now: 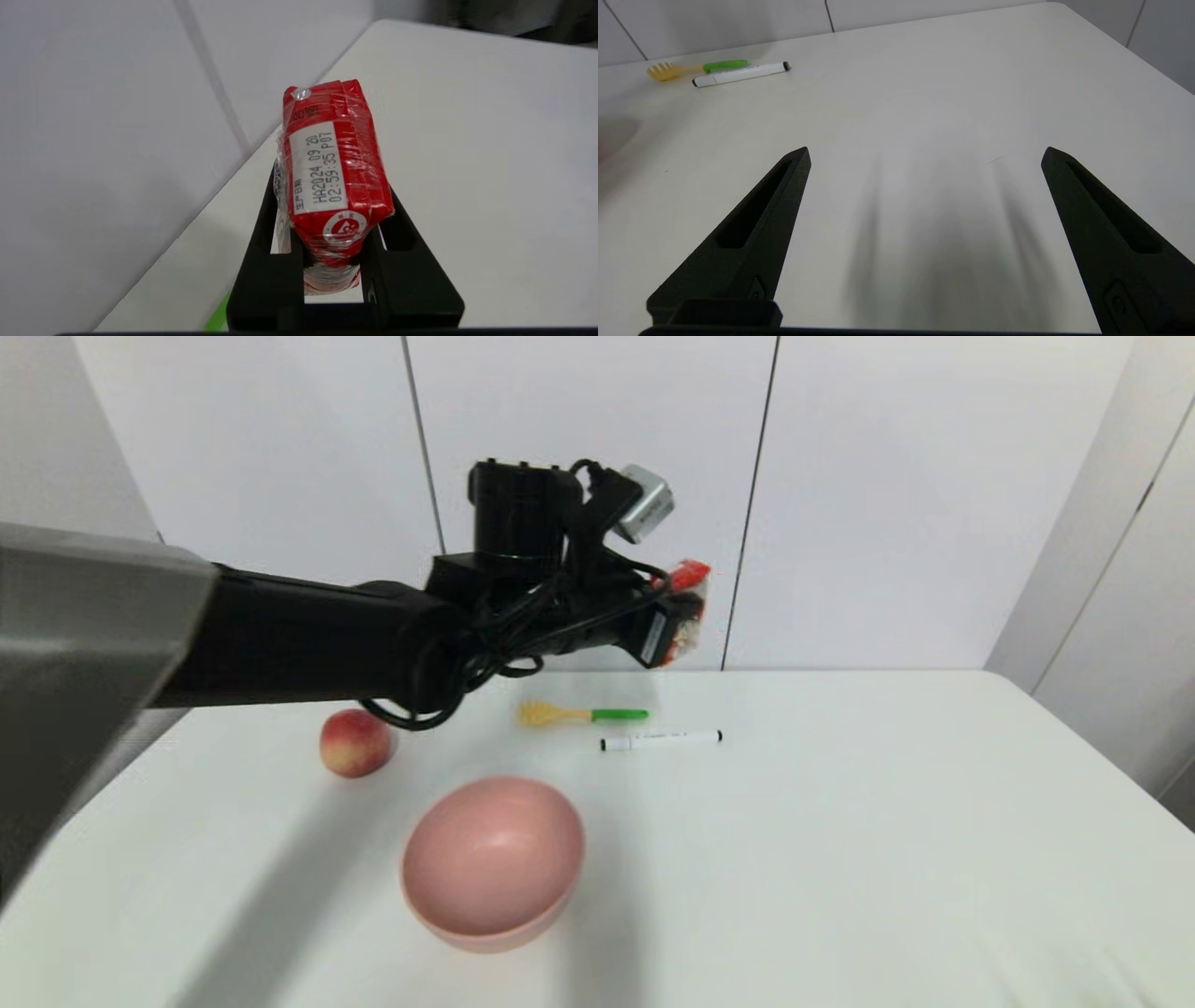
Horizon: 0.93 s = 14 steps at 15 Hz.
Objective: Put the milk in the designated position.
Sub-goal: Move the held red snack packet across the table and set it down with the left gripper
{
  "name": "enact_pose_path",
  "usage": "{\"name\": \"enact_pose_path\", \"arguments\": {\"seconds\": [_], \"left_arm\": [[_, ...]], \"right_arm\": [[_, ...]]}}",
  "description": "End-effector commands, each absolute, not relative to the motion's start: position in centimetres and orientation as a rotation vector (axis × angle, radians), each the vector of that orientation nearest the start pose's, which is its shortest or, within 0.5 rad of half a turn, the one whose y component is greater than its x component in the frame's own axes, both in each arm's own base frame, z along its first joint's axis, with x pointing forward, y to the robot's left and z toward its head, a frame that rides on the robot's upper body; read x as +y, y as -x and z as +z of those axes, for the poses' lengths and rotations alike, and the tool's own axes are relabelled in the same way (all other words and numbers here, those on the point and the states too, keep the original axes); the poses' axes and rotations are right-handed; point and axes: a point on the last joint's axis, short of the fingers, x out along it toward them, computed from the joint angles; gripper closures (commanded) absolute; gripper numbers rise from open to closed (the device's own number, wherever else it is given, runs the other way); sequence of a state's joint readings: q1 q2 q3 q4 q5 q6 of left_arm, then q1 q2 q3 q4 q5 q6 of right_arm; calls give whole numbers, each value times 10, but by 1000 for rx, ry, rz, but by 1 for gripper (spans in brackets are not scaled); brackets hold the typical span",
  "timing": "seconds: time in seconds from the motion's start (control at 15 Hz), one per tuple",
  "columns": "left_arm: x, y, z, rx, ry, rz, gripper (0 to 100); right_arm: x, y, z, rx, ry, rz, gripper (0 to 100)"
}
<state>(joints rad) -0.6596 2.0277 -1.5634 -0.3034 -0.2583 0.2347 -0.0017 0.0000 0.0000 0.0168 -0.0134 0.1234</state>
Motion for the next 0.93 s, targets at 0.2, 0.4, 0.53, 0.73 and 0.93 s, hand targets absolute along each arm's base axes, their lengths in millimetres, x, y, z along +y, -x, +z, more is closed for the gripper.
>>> {"name": "enact_pose_path", "arguments": {"seconds": [0.2,0.4,0.53,0.73,0.93], "left_arm": [[-89,-261,261,79,-290,-499,100],[-42,-228,236,103,-275,-354,100],[-29,-210,208,137,-262,-313,100],[-27,-194,179,199,-236,-324,100],[-29,-187,160,259,-157,-482,100]], "right_arm": [[0,23,74,17,-124,-16,0],[0,23,74,17,-124,-16,0],[0,23,74,17,-124,-16,0],[0,23,74,17,-124,-16,0],[0,23,74,17,-124,-16,0]]}}
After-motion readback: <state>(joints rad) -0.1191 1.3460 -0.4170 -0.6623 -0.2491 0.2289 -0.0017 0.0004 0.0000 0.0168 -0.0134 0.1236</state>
